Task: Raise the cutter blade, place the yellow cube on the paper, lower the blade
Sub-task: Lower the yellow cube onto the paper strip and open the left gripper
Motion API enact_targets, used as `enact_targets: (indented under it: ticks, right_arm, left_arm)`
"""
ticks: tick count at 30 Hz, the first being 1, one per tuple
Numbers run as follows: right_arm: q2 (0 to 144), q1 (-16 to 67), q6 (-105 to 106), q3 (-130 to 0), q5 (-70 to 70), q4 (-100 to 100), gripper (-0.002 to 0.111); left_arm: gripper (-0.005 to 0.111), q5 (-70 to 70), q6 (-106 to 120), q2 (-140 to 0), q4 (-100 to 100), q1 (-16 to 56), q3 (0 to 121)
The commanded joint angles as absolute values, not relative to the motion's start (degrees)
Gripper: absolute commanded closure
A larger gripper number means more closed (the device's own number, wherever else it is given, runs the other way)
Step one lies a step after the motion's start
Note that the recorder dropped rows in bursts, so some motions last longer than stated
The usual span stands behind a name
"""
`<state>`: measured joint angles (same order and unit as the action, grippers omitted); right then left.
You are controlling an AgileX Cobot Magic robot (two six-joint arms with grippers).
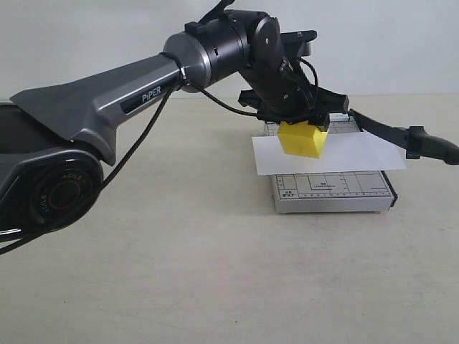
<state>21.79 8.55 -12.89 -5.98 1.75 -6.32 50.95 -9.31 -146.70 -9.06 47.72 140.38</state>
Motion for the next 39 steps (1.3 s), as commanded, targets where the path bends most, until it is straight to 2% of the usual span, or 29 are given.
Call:
enact_targets:
  ticks: [1,25,27,29,31,32,39]
  right_arm:
    - [21.3,8.6,-12.9,-5.7,1.7,-5.8,0.107]
    - [21.3,8.6,-12.9,-5.7,1.8,-5.8,0.107]
    - [21.3,8.6,-12.9,-5.7,1.7,-5.8,0.107]
    - [21.3,8.6,-12.9,-5.7,1.7,-5.8,0.107]
    - [21.3,8.6,-12.9,-5.7,1.7,-5.8,0.107]
    - [21.3,8.6,-12.9,-5.7,1.7,-5.8,0.107]
    - [21.3,8.6,-12.9,-5.7,1.7,-5.8,0.107]
  left_arm:
    - [0.102,51.1,-9.6,-146.5,-9.6,47.9,140.9]
    - [0.102,50.5,-7.5,-147.7,-8.6,48.0,140.9]
    - [0.097,50.5,-7.5,-147.7,-8.6,48.0,140.9]
    - [0.080,50.0,-7.5,-147.7,-8.9,48.0,140.9]
    - [0.056,49.1,-7.3,-147.7,-10.1,48.0,140.9]
    - [0.052,49.0,-7.3,-147.7,-10.2,48.0,140.9]
    - [0.049,49.1,-4.7,-147.7,-11.8,48.0,140.9]
